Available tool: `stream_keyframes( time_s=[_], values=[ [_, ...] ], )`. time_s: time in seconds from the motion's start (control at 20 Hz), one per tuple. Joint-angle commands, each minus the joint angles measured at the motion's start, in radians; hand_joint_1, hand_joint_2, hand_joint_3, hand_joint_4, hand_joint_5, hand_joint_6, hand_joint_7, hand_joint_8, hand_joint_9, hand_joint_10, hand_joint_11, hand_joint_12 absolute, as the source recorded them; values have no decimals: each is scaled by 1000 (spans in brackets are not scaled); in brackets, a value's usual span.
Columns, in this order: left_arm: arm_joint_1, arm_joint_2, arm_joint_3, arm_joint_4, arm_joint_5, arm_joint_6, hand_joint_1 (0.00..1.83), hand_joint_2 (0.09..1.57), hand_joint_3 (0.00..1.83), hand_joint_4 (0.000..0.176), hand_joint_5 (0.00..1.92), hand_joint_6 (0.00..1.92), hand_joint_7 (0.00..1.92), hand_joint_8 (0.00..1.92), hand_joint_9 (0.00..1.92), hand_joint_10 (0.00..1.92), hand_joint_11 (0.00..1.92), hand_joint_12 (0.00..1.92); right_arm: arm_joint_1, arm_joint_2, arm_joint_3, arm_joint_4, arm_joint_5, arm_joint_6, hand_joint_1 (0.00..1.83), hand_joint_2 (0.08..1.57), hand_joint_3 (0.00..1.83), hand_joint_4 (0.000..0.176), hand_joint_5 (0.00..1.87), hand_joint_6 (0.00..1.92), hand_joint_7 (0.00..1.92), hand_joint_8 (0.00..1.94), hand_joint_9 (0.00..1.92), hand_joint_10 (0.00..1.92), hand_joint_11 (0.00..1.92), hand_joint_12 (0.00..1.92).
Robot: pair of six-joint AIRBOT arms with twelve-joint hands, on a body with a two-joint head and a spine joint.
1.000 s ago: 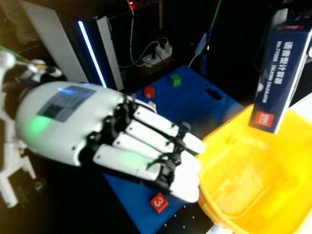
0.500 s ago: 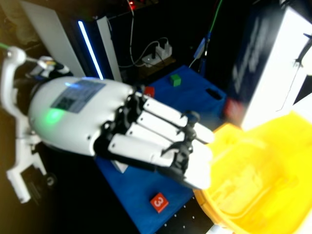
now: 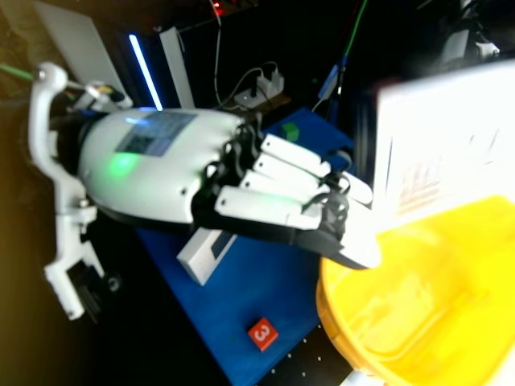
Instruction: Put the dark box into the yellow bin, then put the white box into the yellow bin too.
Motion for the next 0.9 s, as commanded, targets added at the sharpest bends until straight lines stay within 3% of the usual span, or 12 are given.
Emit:
stream_keyframes(
  time_s=[0.0,0.05,0.1,0.2,0.3,0.4,0.5,0.65,0.7,0.75,0.8,0.85],
  values=[
    [-14,1,5,-52,-89,-5,1155,790,0,14,284,0,247,0,186,0,46,223,7,0,2,13,120,1,26,1261,0,33,347,3,389,3,353,1,0,653],
    [-13,1,6,-53,-88,-5,1150,786,0,12,296,5,264,7,200,6,64,231,6,1,1,13,120,1,53,1256,0,31,359,5,376,1,337,0,0,662],
    [-11,2,6,-53,-87,-5,1160,781,0,7,311,10,279,11,215,10,82,239,6,2,0,13,120,1,105,1281,3,1,381,6,374,0,343,2,0,686],
    [-10,4,6,-54,-86,-5,1174,780,0,43,408,16,337,10,245,8,92,245,6,2,0,13,120,1,9,1276,0,50,333,0,369,0,336,1,0,646],
    [-11,11,-1,-56,-88,-6,1156,770,0,46,446,6,359,6,253,6,96,255,6,0,0,13,120,1,34,1284,1,41,338,2,375,1,337,3,0,589],
    [-9,22,-14,-56,-86,-6,1117,758,0,73,467,2,389,1,298,0,26,473,5,1,0,13,120,1,11,1257,0,56,314,0,330,0,271,0,0,402],
    [-7,45,-33,-56,-81,-6,1104,768,3,66,478,1,399,0,282,3,0,468,0,4,-3,14,120,1,0,1243,0,21,281,0,328,0,279,1,0,540],
    [8,77,-60,-55,-70,-6,1054,774,0,85,466,4,396,1,281,4,0,414,-22,21,-18,14,120,1,0,1111,0,36,172,1,299,1,285,2,0,598],
    [21,92,-69,-55,-60,-6,1068,785,0,75,458,1,351,0,270,1,0,467,-30,31,-26,14,120,1,17,1079,0,11,123,0,296,0,277,1,0,628],
    [28,101,-74,-55,-57,-6,1108,760,0,107,480,3,346,0,264,0,47,412,-35,38,-33,14,120,1,107,973,0,25,93,0,303,1,286,2,0,594],
    [31,109,-80,-55,-51,-6,1116,754,1,114,487,0,345,0,262,0,78,354,-38,44,-41,14,120,1,128,949,0,28,87,0,304,1,289,2,0,585],
    [37,124,-95,-54,-44,-5,1068,756,3,101,441,0,333,0,297,14,141,366,-43,56,-56,14,120,1,146,937,0,0,46,2,277,3,272,2,0,503]
  ],
)
